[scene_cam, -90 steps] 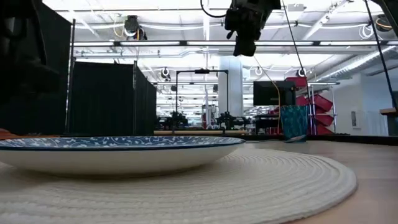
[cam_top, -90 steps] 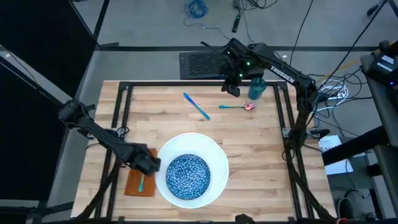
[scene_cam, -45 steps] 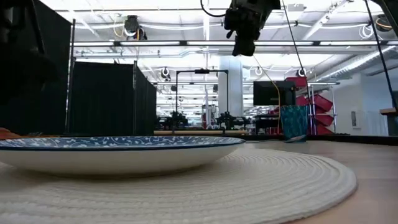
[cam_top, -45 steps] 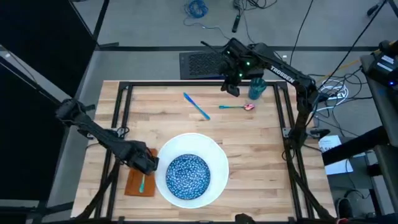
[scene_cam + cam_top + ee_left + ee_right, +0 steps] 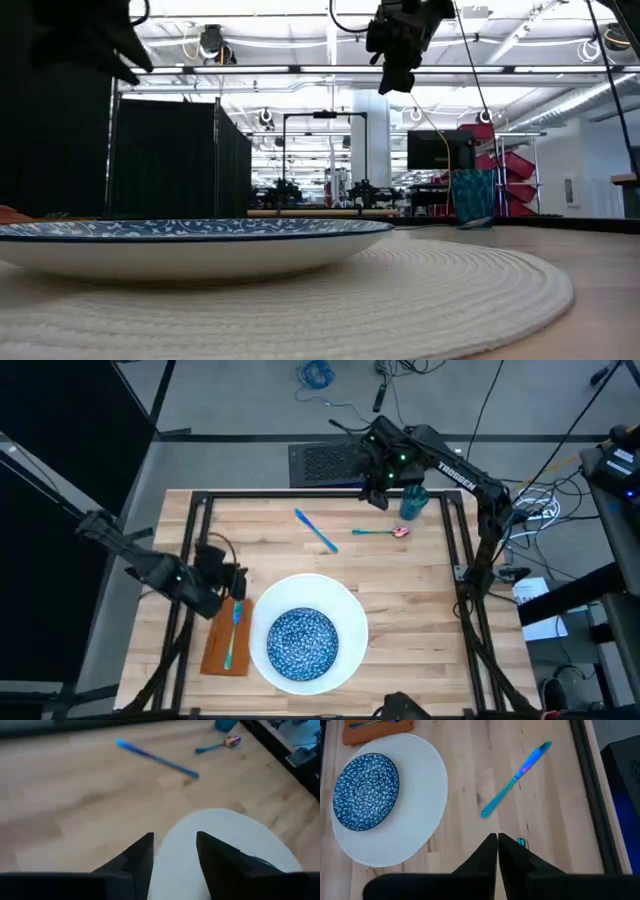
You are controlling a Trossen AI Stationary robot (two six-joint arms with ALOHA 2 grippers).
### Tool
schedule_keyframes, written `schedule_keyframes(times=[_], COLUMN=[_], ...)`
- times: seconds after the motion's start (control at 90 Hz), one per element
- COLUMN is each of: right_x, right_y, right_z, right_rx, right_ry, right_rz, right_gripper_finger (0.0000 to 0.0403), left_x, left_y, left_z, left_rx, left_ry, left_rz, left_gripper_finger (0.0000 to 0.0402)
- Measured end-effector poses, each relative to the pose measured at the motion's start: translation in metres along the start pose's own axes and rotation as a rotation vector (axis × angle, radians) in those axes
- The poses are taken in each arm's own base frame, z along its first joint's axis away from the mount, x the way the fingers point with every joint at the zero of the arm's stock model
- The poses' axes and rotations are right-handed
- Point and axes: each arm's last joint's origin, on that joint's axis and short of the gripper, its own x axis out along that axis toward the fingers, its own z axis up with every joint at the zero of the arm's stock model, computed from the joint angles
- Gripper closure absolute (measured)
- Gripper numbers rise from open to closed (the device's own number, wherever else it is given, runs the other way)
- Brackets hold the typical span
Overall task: Set table place
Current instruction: Move the blue table knife to the right of the white table mat
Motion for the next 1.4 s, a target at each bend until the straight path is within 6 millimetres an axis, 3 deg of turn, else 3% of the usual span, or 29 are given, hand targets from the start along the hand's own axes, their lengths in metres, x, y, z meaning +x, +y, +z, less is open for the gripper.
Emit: schedule_keyframes(times=[0.133,0.356,0.567,0.667,0.767,0.878,1.022,1.2,1.4], right_x=[0.0,0.001,0.017,0.02,0.014,0.011,0.037,0.084,0.129], right_y=[0.001,0.003,0.003,0.002,-0.005,-0.013,-0.017,-0.017,-0.027], right_z=[0.0,-0.023,-0.061,-0.078,-0.086,-0.089,-0.086,-0.077,-0.057], right_rx=[0.041,0.117,0.232,0.289,0.356,0.43,0.408,0.383,0.377], right_ry=[0.007,0.103,0.019,-0.058,-0.154,-0.195,-0.149,-0.065,-0.169], right_rz=[0.002,0.016,-0.046,-0.184,-0.346,-0.354,-0.209,-0.123,-0.109], right_gripper_finger=[0.0403,0.0403,0.0403,0.0403,0.0403,0.0402,0.0375,0.0333,0.0331], left_x=[0.008,0.026,0.046,0.056,0.065,0.077,0.087,0.092,0.096], left_y=[-0.003,-0.012,0.003,0.012,0.021,0.029,0.037,0.042,0.04], left_z=[0.017,0.058,0.09,0.105,0.119,0.128,0.133,0.135,0.135], left_rx=[0.135,0.355,0.465,0.478,0.47,0.456,0.435,0.389,0.41], left_ry=[-0.075,-0.17,-0.184,-0.211,-0.23,-0.214,-0.203,-0.221,-0.22], left_rz=[-0.011,-0.123,-0.197,-0.279,-0.321,-0.39,-0.349,-0.204,-0.206], left_gripper_finger=[0.0268,0.0268,0.0268,0.0268,0.0268,0.0268,0.0268,0.0268,0.0268])
